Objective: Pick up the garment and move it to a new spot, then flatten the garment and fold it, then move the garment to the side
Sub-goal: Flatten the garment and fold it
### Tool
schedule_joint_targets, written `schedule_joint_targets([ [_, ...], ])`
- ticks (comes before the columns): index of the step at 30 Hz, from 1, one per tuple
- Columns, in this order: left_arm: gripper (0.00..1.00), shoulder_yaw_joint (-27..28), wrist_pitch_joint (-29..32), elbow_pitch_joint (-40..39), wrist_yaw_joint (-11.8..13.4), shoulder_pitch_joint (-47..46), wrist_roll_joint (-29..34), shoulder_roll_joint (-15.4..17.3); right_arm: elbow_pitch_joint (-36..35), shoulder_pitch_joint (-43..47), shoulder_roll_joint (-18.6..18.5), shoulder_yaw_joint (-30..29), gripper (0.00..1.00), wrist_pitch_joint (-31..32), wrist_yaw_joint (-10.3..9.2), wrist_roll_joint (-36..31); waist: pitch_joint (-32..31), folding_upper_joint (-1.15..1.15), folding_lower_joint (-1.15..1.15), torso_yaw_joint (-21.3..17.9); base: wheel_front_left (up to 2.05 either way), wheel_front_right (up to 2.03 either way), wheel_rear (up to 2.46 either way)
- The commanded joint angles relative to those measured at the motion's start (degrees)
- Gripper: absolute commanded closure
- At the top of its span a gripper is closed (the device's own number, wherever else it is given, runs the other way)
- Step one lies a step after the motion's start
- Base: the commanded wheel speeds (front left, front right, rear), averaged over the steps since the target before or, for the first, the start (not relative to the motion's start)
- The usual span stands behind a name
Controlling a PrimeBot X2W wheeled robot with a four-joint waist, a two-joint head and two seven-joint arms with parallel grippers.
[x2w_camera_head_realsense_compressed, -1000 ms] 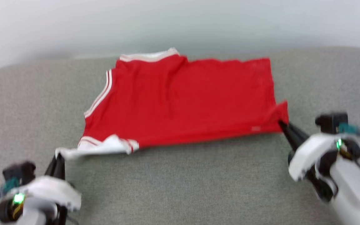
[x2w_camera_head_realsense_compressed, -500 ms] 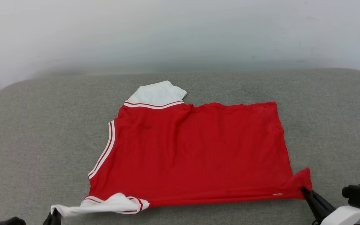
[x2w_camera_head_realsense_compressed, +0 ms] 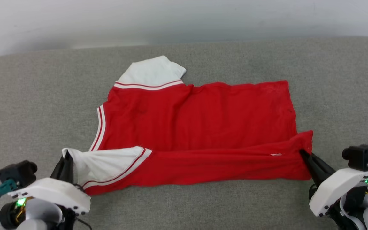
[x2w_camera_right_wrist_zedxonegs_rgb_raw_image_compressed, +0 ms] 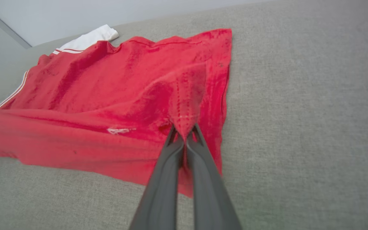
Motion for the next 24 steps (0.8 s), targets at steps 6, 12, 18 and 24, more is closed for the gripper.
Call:
schedule_joint_targets([
  [6, 1.0, -2.17, -0.88, 9.61, -4.05, -9.44, 0.03, -1.74, 5.72, -5.98, -0.11, 3.19, 1.0, 0.69, -0.05, 0.89, 7.21, 0.0, -0.01, -0.61, 0.0, 0.0, 0.0],
  [12, 1.0, -3.43, -0.19, 16.5, -6.88, -11.94, -1.45, -3.17, 10.99, -8.88, -0.59, 6.08, 1.0, -1.76, -0.05, 1.38, 8.58, 0.0, -0.01, -1.11, 0.0, 0.0, 0.0],
  [18, 0.0, -3.91, -0.97, 21.21, -9.31, -13.07, -2.38, -3.98, 13.57, -9.43, -1.1, 7.0, 0.0, -5.09, -0.07, 1.48, 6.93, 0.0, -0.01, -0.57, 0.0, 0.0, 0.0],
  [24, 0.0, -2.33, -2.58, 22.31, -9.2, -12.25, -2.93, -2.85, 11.7, -7.72, -0.38, 4.47, 0.0, -11.79, -0.05, -0.71, 3.54, 0.0, -0.01, -0.24, 0.0, 0.0, 0.0],
])
